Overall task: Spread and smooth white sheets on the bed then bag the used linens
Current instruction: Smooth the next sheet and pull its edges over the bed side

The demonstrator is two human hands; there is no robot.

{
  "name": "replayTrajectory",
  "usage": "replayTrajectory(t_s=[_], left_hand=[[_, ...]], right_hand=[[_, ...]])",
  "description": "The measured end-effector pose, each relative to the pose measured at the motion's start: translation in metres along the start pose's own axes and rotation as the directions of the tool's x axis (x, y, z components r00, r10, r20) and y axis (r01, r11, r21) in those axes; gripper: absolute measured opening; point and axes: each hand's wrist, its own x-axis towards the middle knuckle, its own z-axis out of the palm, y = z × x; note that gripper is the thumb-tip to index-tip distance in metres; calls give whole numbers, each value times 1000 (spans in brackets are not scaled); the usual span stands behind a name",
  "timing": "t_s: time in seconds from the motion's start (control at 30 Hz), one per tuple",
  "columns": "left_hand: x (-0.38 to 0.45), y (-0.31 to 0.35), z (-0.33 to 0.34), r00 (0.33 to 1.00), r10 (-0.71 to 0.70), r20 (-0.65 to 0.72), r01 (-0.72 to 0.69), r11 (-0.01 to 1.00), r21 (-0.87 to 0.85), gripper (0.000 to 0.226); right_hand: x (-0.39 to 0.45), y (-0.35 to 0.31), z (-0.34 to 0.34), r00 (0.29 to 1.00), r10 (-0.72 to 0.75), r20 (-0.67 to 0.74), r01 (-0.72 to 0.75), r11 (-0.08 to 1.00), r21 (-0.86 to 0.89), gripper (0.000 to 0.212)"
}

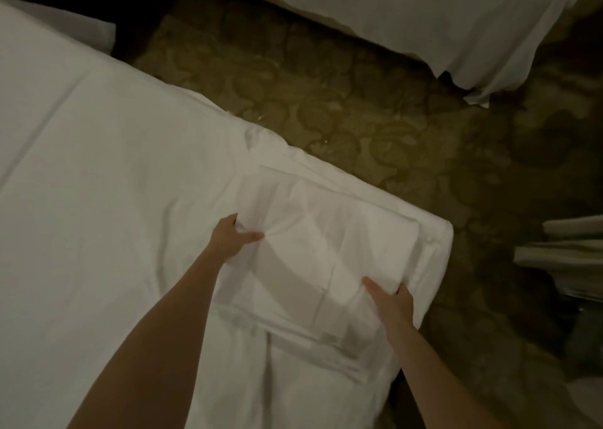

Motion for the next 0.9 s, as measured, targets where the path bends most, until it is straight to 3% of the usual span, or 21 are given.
replayTrajectory(t_s=[0.1, 0.27, 0.37, 0.47, 0.57, 0.67, 0.77, 0.9], left_hand=[[15, -7, 5, 1000, 11, 1, -11, 1000, -3, 57], [7, 1, 1, 1000, -24, -2, 24, 1000, 11, 67], [-23, 13, -6, 998, -53, -39, 49, 993, -108, 74], [-61, 27, -20, 996, -63, -57, 50, 978, -202, 71], [-101, 47, -41, 998, -30, -64, 17, 981, -194, 63], [-147, 68, -57, 994, 31, -101, -43, 991, -124, 55], [-202, 83, -71, 987, 82, -141, -79, 996, 29, 50], [-289, 86, -85, 958, 73, -278, -50, 995, 89, 47]], right_hand=[[14, 6, 8, 1000, -7, -10, 6, 1000, -11, 76], [6, -2, 6, 999, -35, 1, 35, 996, -79, 77], [-9, -14, -3, 997, -79, -14, 75, 978, -195, 71], [-33, -32, -19, 983, -173, -56, 148, 941, -303, 58], [-63, -60, -33, 944, -320, 78, 323, 858, -399, 50], [-100, -92, -41, 841, -434, 324, 541, 649, -535, 43], [-140, -121, -47, 697, -412, 587, 713, 317, -625, 37], [-200, -157, -53, 500, -362, 787, 826, -73, -558, 36]])
